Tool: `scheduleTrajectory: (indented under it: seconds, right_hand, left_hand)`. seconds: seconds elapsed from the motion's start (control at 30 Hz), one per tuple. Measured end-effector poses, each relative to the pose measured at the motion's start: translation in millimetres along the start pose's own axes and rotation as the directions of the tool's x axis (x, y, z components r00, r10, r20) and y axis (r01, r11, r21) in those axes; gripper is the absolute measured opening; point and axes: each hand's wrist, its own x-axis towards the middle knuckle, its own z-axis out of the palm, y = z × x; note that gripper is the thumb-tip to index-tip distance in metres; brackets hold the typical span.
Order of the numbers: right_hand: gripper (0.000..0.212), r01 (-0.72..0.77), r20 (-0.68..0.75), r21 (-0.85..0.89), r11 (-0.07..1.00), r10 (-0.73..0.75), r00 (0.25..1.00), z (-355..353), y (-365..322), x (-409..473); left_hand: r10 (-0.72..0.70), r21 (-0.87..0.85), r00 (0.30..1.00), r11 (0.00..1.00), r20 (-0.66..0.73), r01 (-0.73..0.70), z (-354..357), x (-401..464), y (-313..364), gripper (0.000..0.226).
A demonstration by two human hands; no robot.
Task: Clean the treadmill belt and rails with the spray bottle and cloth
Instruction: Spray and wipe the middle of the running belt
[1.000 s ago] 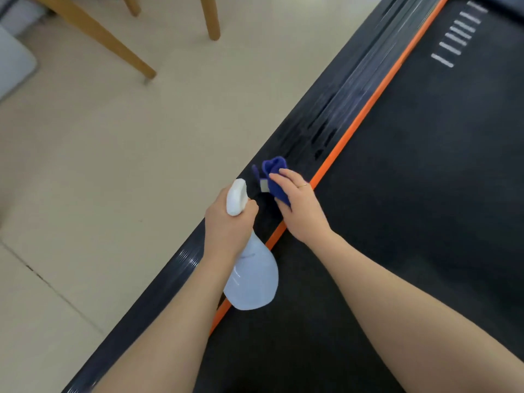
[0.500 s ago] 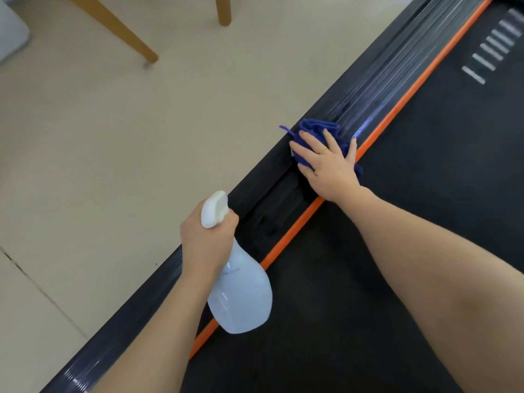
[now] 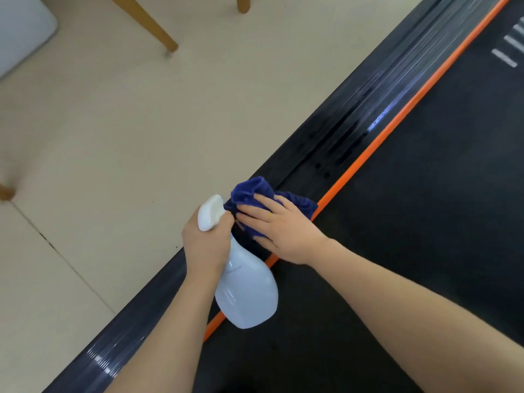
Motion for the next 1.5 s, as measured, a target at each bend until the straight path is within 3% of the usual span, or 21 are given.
scheduleTrajectory:
  seconds: [0.1, 0.17, 0.23, 0.27, 0.37, 0.5, 0.57, 0.63, 0.7, 0.83, 1.0, 1.07, 1.13, 1.17, 1.23, 1.33, 1.4, 1.5]
  right_hand:
    - [0.051, -0.211, -0.060, -0.102, 0.972, 0.205, 0.977, -11, 37, -14]
    - [0.047, -0.452, -0.109, -0.063, 0.890, 0.444, 0.889, -19, 47, -20]
    - [0.050, -0.592, -0.082, -0.013, 0.805, 0.590, 0.803, -20, 39, -23]
    - [0.052, -0.607, -0.060, -0.012, 0.794, 0.606, 0.793, -20, 29, -23]
    - [0.060, -0.497, 0.068, -0.018, 0.867, 0.497, 0.865, -9, -10, -34]
    - [0.055, -0.342, 0.240, -0.001, 0.940, 0.333, 0.912, -8, -42, -52]
    - [0.048, -0.333, 0.221, 0.056, 0.941, 0.314, 0.923, -15, -44, -67]
    - [0.044, -0.393, 0.079, 0.189, 0.900, 0.385, 0.920, -23, -48, -94]
    - [0.048, -0.523, -0.022, 0.357, 0.774, 0.567, 0.823, -31, -54, -132]
    - [0.072, -0.792, 0.038, 0.455, 0.406, 0.880, 0.473, -41, -51, -219]
    - [0.025, -0.930, 0.202, 0.347, 0.120, 0.959, 0.199, -36, -13, -304]
    - [0.024, -0.896, 0.168, 0.443, 0.029, 0.979, 0.115, -36, 4, -324]
    - [0.024, -0.850, 0.057, 0.526, 0.018, 0.997, 0.056, -33, 18, -337]
    - [0.025, -0.848, 0.004, 0.529, 0.047, 0.998, 0.058, -28, 24, -341]
    - [0.034, -0.889, -0.040, 0.432, 0.151, 0.988, 0.148, -14, 33, -341]
    - [0.054, -0.908, 0.148, 0.332, 0.257, 0.936, 0.319, 18, 37, -332]
    - [0.055, -0.924, 0.191, 0.251, 0.289, 0.921, 0.340, 41, 30, -325]
    - [0.044, -0.938, 0.023, 0.121, 0.324, 0.944, 0.329, 59, 27, -330]
  left_hand:
    - [-0.006, -0.022, 0.999, 1.000, 0.049, 0.007, -2, -3, -2, 0.015]
    - [0.007, -0.014, 0.993, 1.000, 0.119, -0.005, 0, -8, 0, 0.010]
    - [0.006, -0.009, 0.987, 1.000, 0.163, -0.005, 5, -15, 0, 0.014]
    - [-0.001, -0.010, 0.985, 1.000, 0.170, 0.003, 7, -18, -1, 0.020]
    - [0.008, 0.012, 0.983, 1.000, 0.186, -0.011, 11, -23, -3, 0.032]
    - [0.067, -0.025, 0.974, 0.998, 0.217, -0.064, 11, -27, -3, 0.026]
    - [0.133, -0.029, 0.946, 0.991, 0.295, -0.130, 13, -36, -3, 0.023]
    - [0.180, -0.028, 0.864, 0.982, 0.470, -0.189, 23, -52, -2, 0.026]
    - [0.210, 0.016, 0.740, 0.958, 0.639, -0.285, 39, -74, -2, 0.034]
    - [0.245, 0.024, 0.585, 0.910, 0.773, -0.414, 74, -122, 0, 0.034]
    - [0.266, -0.001, 0.456, 0.864, 0.849, -0.503, 98, -159, 10, 0.039]
    - [0.260, 0.010, 0.427, 0.844, 0.866, -0.536, 110, -170, 10, 0.042]
    - [0.239, 0.051, 0.418, 0.817, 0.876, -0.574, 124, -178, 8, 0.043]
    - [0.221, 0.079, 0.416, 0.801, 0.882, -0.593, 131, -179, 7, 0.045]
    - [0.181, 0.128, 0.390, 0.752, 0.903, -0.646, 141, -178, 3, 0.052]
    - [0.149, 0.160, 0.335, 0.657, 0.930, -0.737, 146, -176, -1, 0.058]
    - [0.145, 0.178, 0.339, 0.627, 0.929, -0.758, 146, -175, -2, 0.060]
    - [0.156, 0.193, 0.349, 0.598, 0.924, -0.778, 146, -177, -3, 0.059]
